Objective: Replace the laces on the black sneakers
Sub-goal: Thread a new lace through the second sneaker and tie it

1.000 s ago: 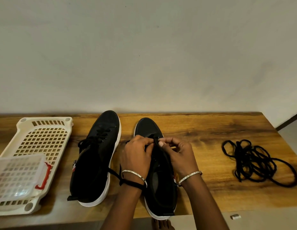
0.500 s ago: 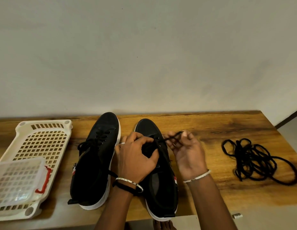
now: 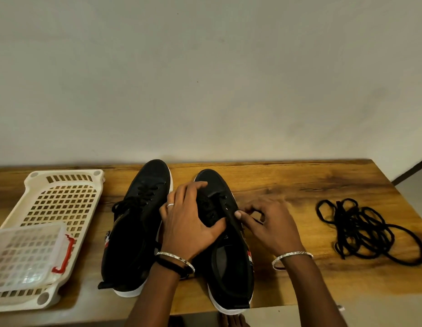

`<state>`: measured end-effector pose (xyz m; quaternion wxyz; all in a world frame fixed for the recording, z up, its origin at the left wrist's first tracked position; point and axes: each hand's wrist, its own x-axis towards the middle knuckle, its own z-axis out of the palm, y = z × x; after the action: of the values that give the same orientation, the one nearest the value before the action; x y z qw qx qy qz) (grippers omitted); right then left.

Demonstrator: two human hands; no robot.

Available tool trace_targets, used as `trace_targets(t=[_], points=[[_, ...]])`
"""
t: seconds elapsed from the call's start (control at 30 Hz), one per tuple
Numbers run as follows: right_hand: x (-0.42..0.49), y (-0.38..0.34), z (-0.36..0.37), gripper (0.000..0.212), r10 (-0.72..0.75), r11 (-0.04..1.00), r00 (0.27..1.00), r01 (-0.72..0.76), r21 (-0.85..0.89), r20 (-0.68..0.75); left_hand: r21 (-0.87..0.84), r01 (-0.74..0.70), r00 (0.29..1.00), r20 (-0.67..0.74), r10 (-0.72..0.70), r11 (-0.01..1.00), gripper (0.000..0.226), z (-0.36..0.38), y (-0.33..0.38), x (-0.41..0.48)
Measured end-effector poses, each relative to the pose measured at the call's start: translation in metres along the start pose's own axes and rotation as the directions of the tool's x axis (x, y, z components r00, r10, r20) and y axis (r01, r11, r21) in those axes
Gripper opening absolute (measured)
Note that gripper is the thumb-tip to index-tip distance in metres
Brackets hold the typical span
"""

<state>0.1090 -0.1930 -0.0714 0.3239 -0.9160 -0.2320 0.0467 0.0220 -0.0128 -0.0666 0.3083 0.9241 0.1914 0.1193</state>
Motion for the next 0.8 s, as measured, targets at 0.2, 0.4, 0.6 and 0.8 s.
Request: trace_targets(t=[0.2,0.4,0.6,0.8], points=[[0.001,-0.016,-0.008,0.016,0.16,0.6,0.986,-0.128,0.79,0.038,-0.087,0.003,1.0,0.008,-0.002,0.996,0.095,0.001,-0.005,0.003],[0.0,-0.026,-0.021,0.025,0.272,-0.264,0.931,-0.172,0.949,0.244,-0.224,0.035,0.999,0.036,-0.028,0.974,0.107,0.003,-0.014,0.004],[0.002,-0.006,-0.014,0.013,0.33,0.618,0.941,-0.154,0.771,-0.077,-0.295,0.057,0.997,0.057,-0.043,0.954,0.111,0.003,-0.02,0.005],[0.001,-0.004,0.008,0.008,0.026,0.974,1.0,-0.025,0.225,0.001,-0.327,0.052,0.997,0.066,-0.032,0.944,0.108,0.002,-0.019,0.006]])
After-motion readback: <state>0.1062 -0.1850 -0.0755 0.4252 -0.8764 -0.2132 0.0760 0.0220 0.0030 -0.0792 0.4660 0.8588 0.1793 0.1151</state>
